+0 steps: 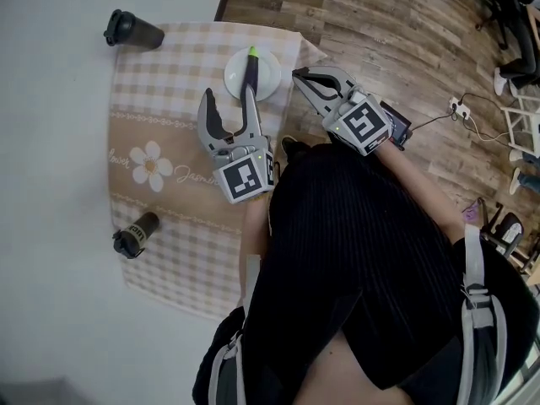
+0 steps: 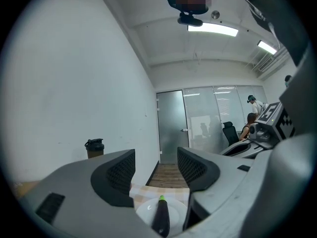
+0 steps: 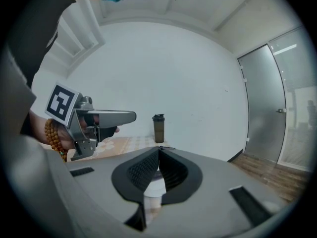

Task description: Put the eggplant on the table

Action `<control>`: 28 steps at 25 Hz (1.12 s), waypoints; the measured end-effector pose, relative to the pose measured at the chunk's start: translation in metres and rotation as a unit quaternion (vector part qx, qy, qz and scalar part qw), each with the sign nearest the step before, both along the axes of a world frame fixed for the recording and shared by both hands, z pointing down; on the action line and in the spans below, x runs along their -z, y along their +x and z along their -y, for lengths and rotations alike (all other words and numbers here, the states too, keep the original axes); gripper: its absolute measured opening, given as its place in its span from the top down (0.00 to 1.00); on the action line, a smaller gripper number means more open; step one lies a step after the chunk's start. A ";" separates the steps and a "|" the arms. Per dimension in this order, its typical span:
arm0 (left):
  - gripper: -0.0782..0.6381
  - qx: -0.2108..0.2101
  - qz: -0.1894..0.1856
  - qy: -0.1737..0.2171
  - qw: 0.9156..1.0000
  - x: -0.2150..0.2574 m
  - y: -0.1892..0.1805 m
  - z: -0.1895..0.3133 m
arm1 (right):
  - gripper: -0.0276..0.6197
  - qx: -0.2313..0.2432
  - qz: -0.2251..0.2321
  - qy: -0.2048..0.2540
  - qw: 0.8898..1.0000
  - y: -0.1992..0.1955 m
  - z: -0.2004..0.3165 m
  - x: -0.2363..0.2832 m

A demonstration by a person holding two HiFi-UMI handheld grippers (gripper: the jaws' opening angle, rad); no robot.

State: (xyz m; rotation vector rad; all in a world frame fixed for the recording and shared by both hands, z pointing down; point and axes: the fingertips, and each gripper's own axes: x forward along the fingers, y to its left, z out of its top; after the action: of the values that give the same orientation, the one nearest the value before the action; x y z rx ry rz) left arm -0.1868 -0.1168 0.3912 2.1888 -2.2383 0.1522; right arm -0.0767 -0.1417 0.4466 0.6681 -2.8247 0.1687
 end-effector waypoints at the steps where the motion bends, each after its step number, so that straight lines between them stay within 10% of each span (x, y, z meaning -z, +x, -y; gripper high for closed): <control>1: 0.52 -0.001 0.001 -0.002 1.000 -0.002 0.001 0.000 | 0.95 0.002 0.003 0.001 1.000 -0.002 0.000 0.001; 28: 0.83 -0.022 0.009 -0.036 0.999 -0.026 0.020 -0.009 | 0.95 0.041 0.054 0.022 0.997 -0.020 -0.006 0.027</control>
State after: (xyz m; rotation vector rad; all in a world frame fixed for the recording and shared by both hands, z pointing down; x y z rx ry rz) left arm -0.1671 -0.1080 0.4174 2.2100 -2.1597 0.2497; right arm -0.0971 -0.1357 0.4201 0.5673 -2.9620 0.1321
